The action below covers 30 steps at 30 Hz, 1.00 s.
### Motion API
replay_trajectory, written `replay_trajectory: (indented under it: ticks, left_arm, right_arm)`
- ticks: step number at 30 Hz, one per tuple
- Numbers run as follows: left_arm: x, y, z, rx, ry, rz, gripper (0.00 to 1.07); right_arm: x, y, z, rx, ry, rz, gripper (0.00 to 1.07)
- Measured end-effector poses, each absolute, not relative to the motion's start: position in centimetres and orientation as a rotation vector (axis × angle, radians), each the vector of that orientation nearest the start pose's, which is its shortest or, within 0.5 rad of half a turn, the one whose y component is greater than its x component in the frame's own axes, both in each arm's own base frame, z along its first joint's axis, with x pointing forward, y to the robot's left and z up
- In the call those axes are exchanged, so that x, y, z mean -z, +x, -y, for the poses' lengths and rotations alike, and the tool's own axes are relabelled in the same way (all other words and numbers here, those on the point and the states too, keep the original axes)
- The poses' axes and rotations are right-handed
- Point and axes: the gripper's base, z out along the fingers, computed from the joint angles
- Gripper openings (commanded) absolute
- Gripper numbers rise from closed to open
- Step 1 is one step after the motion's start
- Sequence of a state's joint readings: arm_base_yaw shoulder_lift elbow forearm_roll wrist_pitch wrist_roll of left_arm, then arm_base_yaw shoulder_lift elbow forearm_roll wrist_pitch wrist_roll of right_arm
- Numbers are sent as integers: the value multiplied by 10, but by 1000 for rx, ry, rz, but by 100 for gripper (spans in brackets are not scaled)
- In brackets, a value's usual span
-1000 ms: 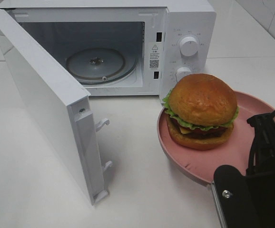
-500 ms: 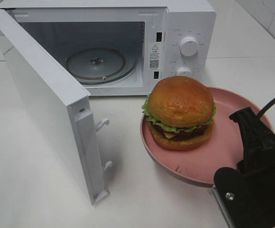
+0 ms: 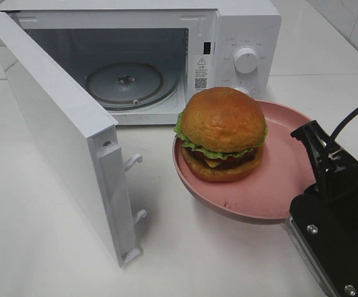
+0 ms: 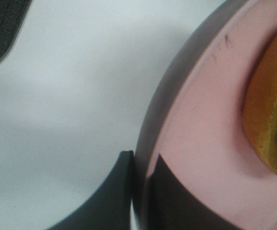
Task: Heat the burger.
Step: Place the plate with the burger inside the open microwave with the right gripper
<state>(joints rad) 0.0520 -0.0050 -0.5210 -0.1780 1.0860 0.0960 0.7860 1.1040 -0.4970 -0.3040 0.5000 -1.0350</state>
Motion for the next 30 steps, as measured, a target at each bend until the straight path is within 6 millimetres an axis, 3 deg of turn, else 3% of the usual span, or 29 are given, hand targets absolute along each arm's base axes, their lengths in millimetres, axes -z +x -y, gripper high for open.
replay_trajectory:
  ticks: [15,22,30]
  left_arm:
    - [-282,-9,15,120,58,-2032,88]
    - [-282,-9,15,120,58,-2032,88]
    - [-281,-9,15,119,58,-2036,88]
  right_arm:
    - [-201,159,-119,361,-2255,-1268,0]
    - [-199,167,-126,351,-2274,-1227,0]
    - [-203,191,-147,331,-2263,-1226,0]
